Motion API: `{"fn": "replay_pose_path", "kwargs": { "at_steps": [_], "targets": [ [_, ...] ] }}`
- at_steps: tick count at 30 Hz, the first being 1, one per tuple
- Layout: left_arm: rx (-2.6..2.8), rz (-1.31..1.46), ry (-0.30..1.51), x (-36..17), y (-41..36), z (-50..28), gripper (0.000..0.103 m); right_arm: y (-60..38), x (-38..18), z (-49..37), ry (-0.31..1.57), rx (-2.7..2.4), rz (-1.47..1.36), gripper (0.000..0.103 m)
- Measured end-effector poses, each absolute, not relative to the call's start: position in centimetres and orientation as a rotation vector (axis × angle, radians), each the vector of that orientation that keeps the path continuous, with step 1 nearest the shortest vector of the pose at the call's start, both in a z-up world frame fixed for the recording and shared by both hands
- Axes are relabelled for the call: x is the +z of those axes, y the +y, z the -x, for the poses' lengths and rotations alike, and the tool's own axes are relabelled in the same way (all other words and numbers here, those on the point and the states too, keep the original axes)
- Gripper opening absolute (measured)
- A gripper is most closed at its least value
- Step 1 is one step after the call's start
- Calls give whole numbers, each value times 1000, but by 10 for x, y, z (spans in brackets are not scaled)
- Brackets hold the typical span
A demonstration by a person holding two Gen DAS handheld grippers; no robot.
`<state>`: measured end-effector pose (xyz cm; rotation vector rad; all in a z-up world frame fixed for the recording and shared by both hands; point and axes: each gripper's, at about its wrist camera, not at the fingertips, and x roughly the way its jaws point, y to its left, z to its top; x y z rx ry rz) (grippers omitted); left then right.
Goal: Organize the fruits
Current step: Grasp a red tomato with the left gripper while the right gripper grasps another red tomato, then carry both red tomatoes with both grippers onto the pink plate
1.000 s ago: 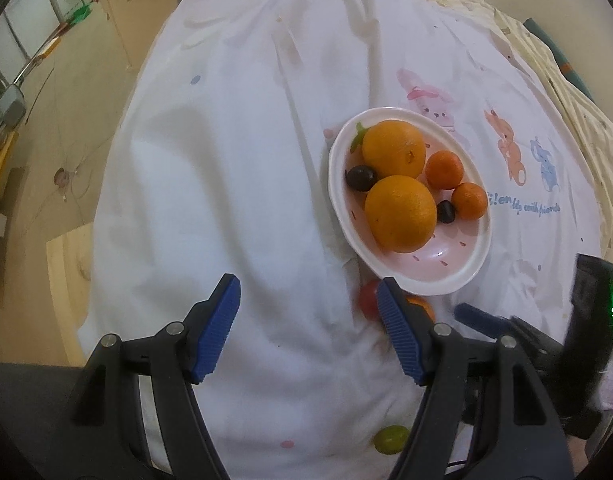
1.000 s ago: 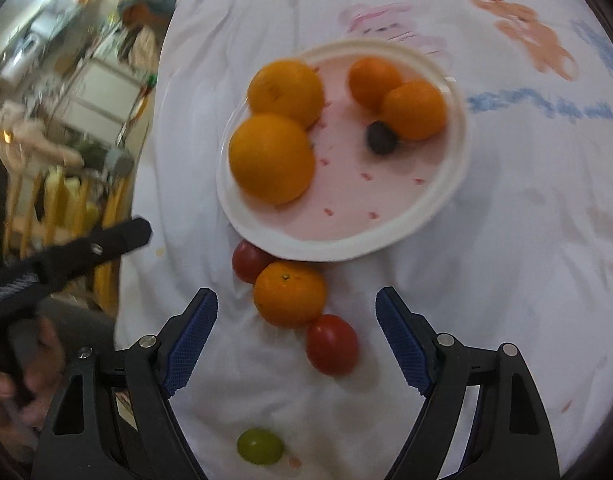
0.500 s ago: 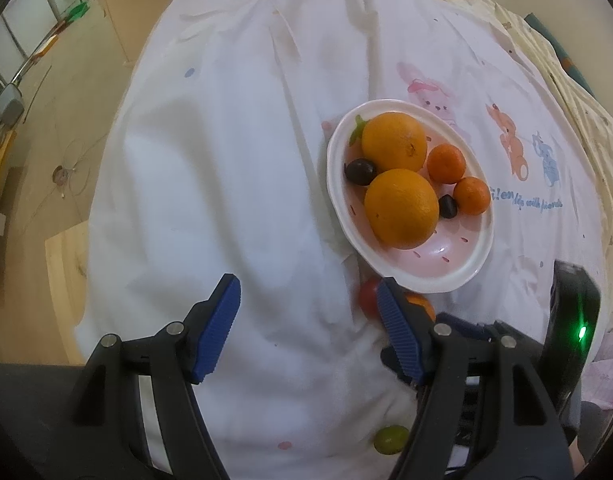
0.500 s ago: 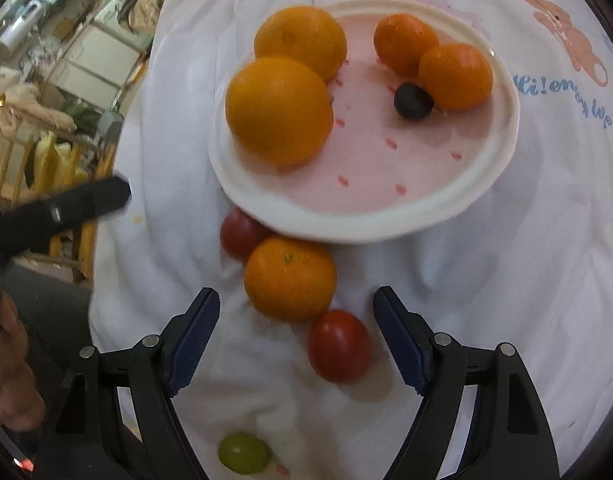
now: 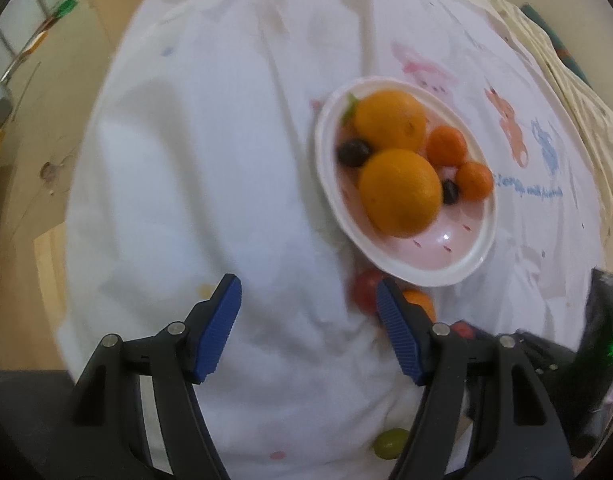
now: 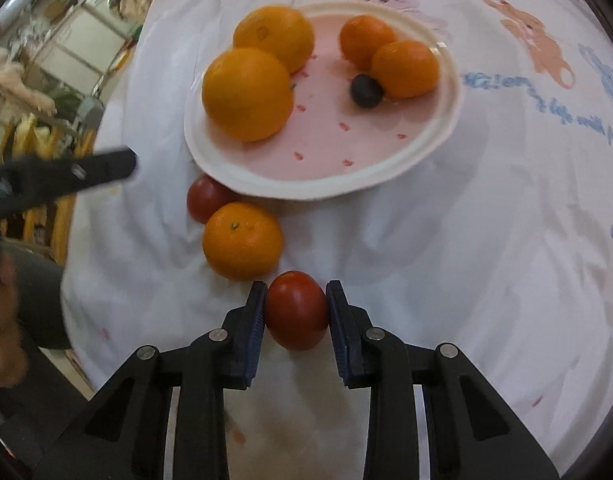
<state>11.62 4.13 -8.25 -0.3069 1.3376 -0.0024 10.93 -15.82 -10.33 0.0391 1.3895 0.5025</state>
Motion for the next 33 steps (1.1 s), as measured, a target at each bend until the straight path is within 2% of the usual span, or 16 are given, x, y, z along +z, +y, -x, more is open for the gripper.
{"fn": "replay_pose_path", "kwargs": {
  "at_steps": [3,8,11,17,18,20,33],
  "targets": [
    [-51,317,1368,-91,28,-120,51,-178,-91,-110,1356,485,-110,32],
    [-94,350,1392,-100,12,-126,45,-205,-79,-112,1317,449,-204,32],
    [-103,370,1410,-107,7,-130,31,-217,-76,-113,1304,426,-232,32],
    [-96,463,1430,-117,11,-127,29,-216,-70,-116,1285,407,-265,31],
    [-86,466,1431,-118,13,-126,24,-215,-69,-116,1281,408,-266,31],
    [-91,464,1431,-118,14,-125,24,-214,-67,-116,1275,411,-266,31],
    [-78,295,1351,-94,9,-115,23,-223,-59,-117,1250,392,-279,32]
  ]
}}
